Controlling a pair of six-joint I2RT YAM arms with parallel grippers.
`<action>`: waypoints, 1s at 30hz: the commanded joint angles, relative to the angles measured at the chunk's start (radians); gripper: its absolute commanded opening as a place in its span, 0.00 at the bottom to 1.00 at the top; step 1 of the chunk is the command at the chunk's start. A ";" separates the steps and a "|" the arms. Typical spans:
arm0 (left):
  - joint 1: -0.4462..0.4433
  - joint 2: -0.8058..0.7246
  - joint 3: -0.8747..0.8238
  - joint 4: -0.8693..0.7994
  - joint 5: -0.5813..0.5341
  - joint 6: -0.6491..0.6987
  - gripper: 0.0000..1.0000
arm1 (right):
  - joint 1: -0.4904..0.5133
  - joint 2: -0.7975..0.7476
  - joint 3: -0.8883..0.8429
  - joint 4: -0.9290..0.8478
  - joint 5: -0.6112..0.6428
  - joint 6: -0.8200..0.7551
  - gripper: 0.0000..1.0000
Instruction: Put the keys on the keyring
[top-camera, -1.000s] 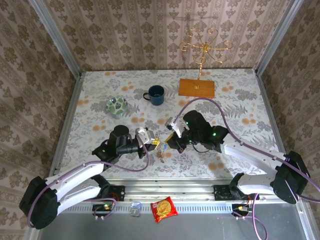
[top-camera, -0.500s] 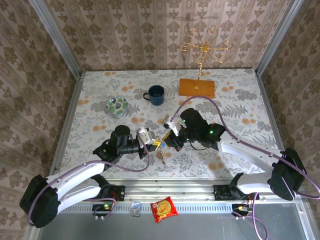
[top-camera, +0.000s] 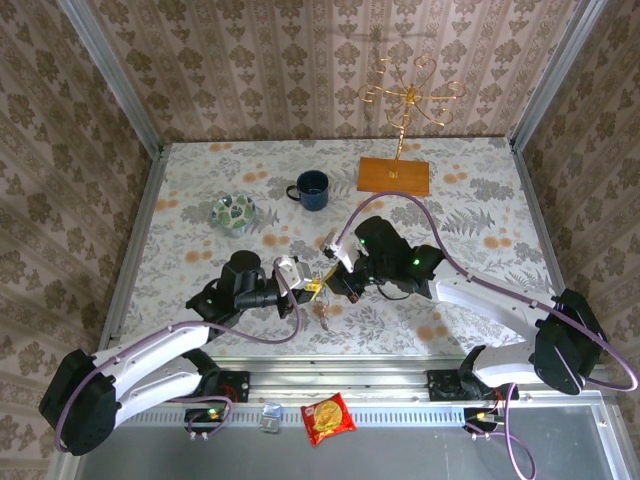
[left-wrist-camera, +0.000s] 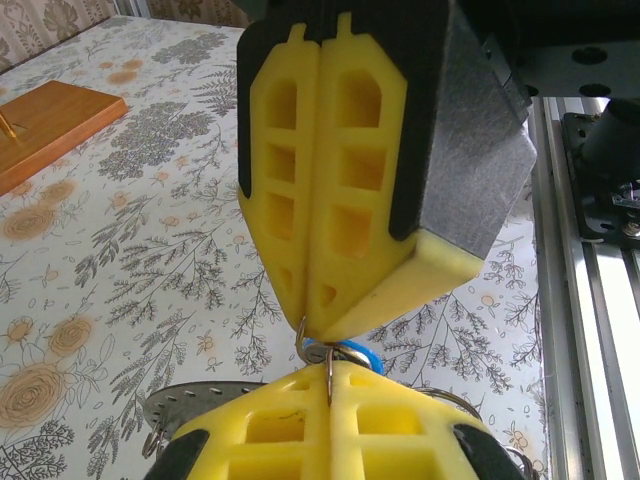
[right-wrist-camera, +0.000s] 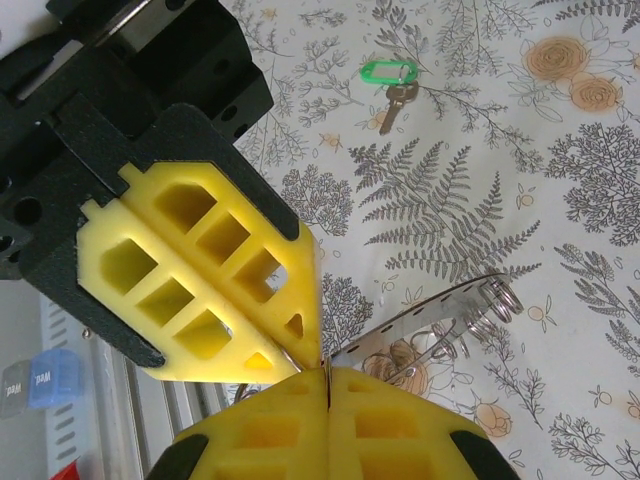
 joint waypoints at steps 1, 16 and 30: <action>-0.007 -0.003 0.037 0.042 0.006 -0.001 0.00 | 0.009 -0.039 0.010 -0.020 0.044 -0.027 0.00; -0.010 0.002 0.034 0.054 0.007 -0.004 0.00 | 0.036 -0.033 -0.003 -0.033 0.035 -0.060 0.00; -0.012 0.000 0.034 0.054 0.017 0.002 0.00 | 0.037 -0.024 0.007 0.004 0.101 -0.039 0.00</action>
